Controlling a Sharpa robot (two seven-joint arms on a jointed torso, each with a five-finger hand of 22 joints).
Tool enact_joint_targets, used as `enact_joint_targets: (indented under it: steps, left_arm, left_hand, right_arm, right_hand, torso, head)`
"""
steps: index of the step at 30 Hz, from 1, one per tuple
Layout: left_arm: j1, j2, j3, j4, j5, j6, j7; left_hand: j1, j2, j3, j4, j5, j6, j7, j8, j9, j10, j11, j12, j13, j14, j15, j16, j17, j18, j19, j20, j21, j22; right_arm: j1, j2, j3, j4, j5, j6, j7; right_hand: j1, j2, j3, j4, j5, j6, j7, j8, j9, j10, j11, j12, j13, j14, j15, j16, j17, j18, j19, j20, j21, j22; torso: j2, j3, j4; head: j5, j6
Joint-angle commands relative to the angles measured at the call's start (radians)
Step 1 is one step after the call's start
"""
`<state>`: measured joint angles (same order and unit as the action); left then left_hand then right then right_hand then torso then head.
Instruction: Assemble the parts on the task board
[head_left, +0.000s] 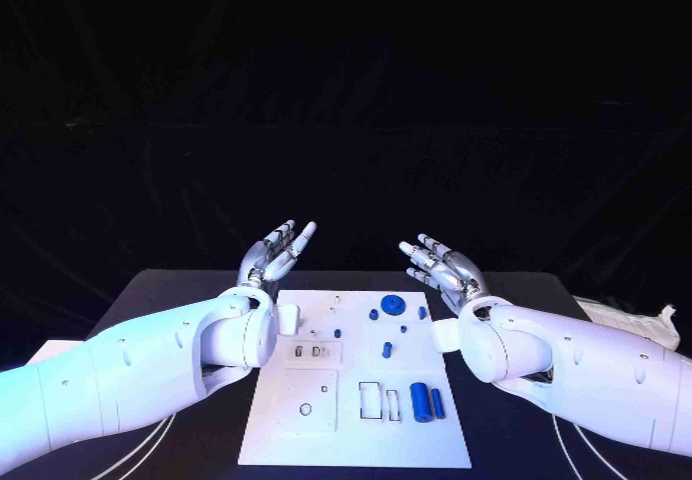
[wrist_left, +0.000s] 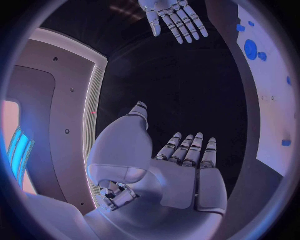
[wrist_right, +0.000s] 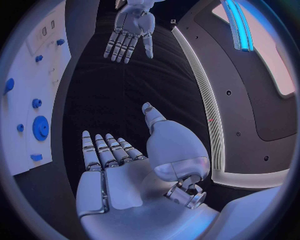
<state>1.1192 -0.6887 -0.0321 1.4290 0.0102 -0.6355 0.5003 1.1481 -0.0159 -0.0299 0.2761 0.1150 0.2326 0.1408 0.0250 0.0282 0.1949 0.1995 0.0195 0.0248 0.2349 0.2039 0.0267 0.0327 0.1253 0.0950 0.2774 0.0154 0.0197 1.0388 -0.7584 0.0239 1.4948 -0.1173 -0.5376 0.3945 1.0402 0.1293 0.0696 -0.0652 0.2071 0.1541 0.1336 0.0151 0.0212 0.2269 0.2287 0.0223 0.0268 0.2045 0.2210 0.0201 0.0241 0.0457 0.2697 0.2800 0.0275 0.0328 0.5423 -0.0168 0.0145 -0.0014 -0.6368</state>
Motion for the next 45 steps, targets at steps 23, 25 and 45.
enact_joint_targets:
  steps: [23, 25, 45]
  left_arm:
    - [0.007, -0.159, 0.0, 0.127, -0.03, 0.187, 0.001]
    - [0.009, -0.176, 0.001, 0.153, -0.024, 0.197, -0.003]
    - [0.021, -0.282, 0.009, 0.365, 0.042, 0.261, -0.022]
  left_hand:
    - [0.246, 0.066, -0.032, -0.059, 0.011, 0.714, 0.075, 0.115, 0.043, 0.823, -0.038, 0.152, 0.058, 0.878, -0.093, 0.252, 0.155, 0.06, 0.808, -0.051, 0.346, 0.14]
    - [0.249, 0.067, -0.033, -0.062, 0.012, 0.719, 0.073, 0.112, 0.041, 0.828, -0.039, 0.148, 0.058, 0.888, -0.096, 0.253, 0.163, 0.06, 0.818, -0.055, 0.348, 0.139]
    - [0.259, 0.069, -0.032, -0.072, 0.012, 0.722, 0.072, 0.103, 0.039, 0.832, -0.041, 0.137, 0.057, 0.892, -0.098, 0.247, 0.176, 0.059, 0.827, -0.058, 0.346, 0.136]
  right_arm:
    - [0.033, -0.025, 0.034, -0.09, -0.648, 0.078, -0.057]
    - [0.042, -0.024, 0.036, -0.095, -0.7, 0.079, -0.069]
    - [0.132, 0.003, 0.058, -0.11, -1.495, 0.278, -0.396]
  right_hand:
    - [0.242, -0.032, 0.082, -0.22, -0.007, 0.788, 0.085, 0.074, 0.046, 0.835, -0.065, 0.065, 0.037, 0.868, -0.089, 0.106, 0.044, 0.142, 0.634, -0.031, 0.169, 0.039]
    - [0.239, -0.037, 0.097, -0.222, -0.006, 0.804, 0.081, 0.069, 0.046, 0.856, -0.072, 0.057, 0.036, 0.892, -0.096, 0.104, 0.046, 0.142, 0.654, -0.04, 0.173, 0.038]
    - [0.227, -0.122, 0.159, -0.207, -0.003, 0.93, 0.018, 0.053, 0.049, 1.001, -0.152, 0.039, 0.037, 1.307, -0.234, 0.323, 0.211, 0.136, 1.051, -0.208, 0.453, 0.16]
  torso:
    - [0.063, -0.0073, 0.0195]
    - [0.076, -0.0089, 0.022]
    - [0.187, -0.021, 0.0517]
  head:
    - [-0.033, -0.003]
    - [-0.037, 0.003]
    - [-0.087, 0.036]
